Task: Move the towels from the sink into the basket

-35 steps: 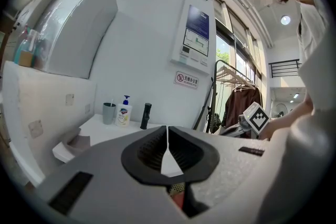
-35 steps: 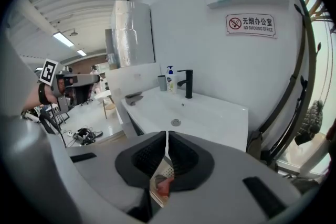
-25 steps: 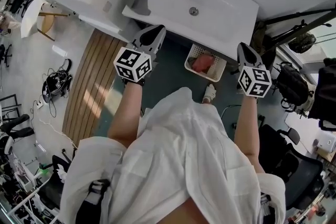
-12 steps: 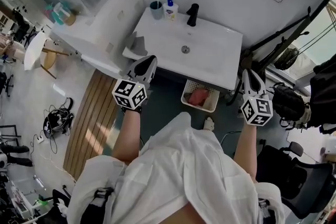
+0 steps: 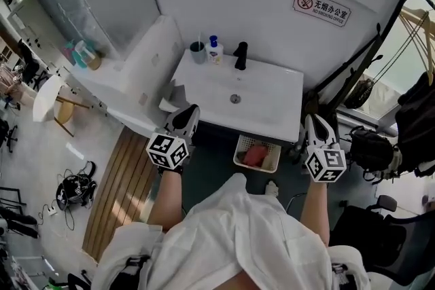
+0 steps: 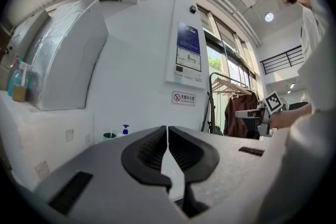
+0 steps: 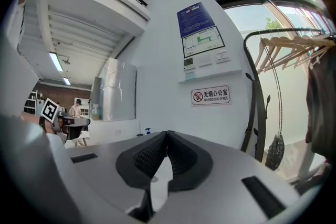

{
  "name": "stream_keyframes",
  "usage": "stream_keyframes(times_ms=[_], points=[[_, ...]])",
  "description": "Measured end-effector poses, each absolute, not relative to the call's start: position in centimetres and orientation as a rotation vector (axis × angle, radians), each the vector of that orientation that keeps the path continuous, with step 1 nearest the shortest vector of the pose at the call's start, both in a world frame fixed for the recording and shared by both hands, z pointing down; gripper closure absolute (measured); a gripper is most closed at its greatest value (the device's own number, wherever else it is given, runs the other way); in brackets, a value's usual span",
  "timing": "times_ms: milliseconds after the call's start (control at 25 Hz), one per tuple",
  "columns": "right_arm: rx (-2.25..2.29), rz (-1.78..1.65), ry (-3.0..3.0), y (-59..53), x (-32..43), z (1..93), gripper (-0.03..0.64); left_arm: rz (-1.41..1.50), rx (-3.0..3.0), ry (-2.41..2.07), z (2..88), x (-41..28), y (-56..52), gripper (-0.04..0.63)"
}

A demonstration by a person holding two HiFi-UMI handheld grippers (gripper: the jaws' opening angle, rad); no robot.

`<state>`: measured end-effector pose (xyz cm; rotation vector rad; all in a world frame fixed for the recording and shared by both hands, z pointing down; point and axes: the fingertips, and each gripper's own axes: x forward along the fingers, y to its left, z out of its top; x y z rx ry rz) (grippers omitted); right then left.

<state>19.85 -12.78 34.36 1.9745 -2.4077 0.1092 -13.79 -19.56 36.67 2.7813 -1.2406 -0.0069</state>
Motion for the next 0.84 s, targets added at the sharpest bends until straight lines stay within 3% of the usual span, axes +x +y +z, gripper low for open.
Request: stream_keyframes(times_ms=[840], points=[[2.002, 0.118, -2.371, -10.4, 20.1, 35.0, 0.589, 0.024, 2.813, -1.198, 36.5, -13.5, -18.2, 0.58]])
